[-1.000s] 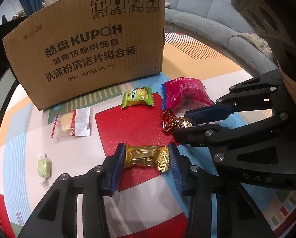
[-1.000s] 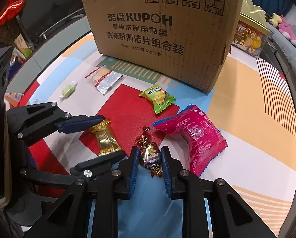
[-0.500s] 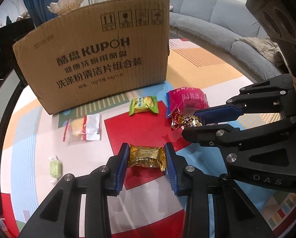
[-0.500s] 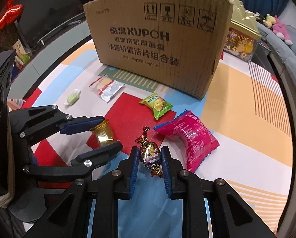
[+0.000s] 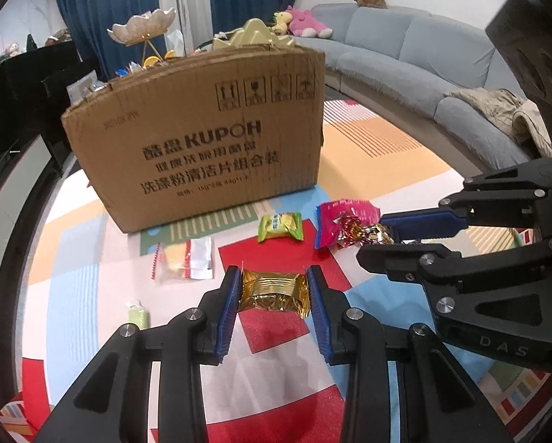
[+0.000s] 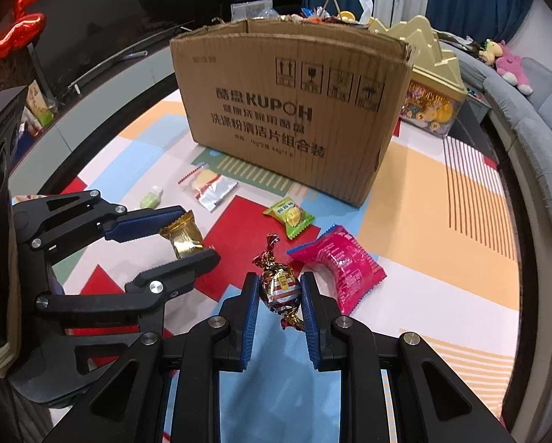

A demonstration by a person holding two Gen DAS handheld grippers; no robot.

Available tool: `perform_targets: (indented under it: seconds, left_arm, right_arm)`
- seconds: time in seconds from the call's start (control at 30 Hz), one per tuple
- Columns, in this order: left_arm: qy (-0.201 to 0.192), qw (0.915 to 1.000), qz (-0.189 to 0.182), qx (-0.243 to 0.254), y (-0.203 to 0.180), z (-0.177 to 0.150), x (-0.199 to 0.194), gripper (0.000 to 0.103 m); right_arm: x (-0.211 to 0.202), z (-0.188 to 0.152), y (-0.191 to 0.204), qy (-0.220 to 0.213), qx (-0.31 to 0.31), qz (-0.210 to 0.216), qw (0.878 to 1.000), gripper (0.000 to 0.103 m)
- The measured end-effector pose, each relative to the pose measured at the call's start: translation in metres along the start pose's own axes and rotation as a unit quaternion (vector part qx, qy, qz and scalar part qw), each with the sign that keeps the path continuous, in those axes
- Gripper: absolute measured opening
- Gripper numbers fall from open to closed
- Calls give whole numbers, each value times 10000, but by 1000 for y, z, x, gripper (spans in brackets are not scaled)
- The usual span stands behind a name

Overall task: Organize snacks
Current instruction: 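Lift both candies and carry them over the cardboard box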

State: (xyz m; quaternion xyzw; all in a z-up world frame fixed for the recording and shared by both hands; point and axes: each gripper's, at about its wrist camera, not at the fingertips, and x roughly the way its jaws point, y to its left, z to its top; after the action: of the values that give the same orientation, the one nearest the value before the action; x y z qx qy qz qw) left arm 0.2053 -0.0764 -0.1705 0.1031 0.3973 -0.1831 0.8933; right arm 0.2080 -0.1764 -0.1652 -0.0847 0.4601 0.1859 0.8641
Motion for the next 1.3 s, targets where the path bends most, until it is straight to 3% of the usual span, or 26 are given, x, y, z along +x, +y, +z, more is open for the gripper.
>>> perform_targets:
  seconds: [0.83,1.3]
  left_arm:
    - [-444,9968,451,-495,30,35,-68,36]
    - [-708,9927,709,-670,49,71,-90,36]
  right_arm:
    - [-64,31,34,-601,-62,-259,9978,24]
    - [-86,66,24,-921,122,-495,9944,24]
